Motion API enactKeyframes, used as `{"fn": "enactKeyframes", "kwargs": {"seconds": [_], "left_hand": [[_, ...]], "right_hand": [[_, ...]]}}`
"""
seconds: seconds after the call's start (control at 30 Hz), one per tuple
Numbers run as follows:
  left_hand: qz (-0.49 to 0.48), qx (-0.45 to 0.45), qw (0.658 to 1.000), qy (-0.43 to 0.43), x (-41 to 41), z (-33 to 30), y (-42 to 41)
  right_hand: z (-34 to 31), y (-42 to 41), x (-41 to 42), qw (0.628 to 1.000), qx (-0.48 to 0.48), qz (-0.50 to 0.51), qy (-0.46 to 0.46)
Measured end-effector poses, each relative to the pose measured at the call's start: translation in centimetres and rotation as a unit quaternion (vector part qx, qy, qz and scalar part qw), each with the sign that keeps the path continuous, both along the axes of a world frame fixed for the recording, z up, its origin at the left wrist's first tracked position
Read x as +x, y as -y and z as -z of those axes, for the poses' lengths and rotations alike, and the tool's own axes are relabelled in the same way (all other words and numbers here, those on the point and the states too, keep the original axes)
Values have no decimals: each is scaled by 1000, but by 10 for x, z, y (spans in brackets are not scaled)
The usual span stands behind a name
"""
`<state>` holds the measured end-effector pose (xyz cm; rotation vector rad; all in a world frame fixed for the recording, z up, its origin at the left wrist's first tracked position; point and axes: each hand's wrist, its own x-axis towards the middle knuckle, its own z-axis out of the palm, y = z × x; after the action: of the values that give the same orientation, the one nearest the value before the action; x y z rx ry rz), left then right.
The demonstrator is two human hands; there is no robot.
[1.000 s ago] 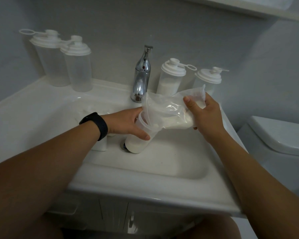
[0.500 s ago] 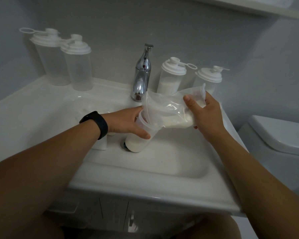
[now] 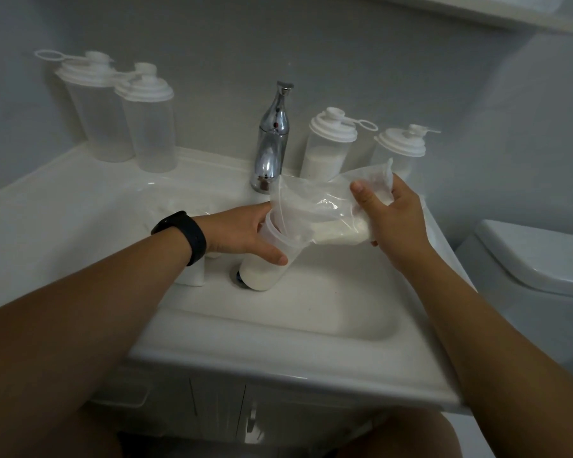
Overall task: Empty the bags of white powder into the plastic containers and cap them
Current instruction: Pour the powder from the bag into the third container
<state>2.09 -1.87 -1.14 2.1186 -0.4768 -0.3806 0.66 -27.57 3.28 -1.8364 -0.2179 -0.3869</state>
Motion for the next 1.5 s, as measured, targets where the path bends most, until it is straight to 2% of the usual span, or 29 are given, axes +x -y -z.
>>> {"fn": "enactKeyframes", "kwargs": {"seconds": [1.5], "left_hand": [[-1,-8,1000,-11,-5,-4,2]], "right_hand": [[2,2,5,1000,8,-14,17]]}}
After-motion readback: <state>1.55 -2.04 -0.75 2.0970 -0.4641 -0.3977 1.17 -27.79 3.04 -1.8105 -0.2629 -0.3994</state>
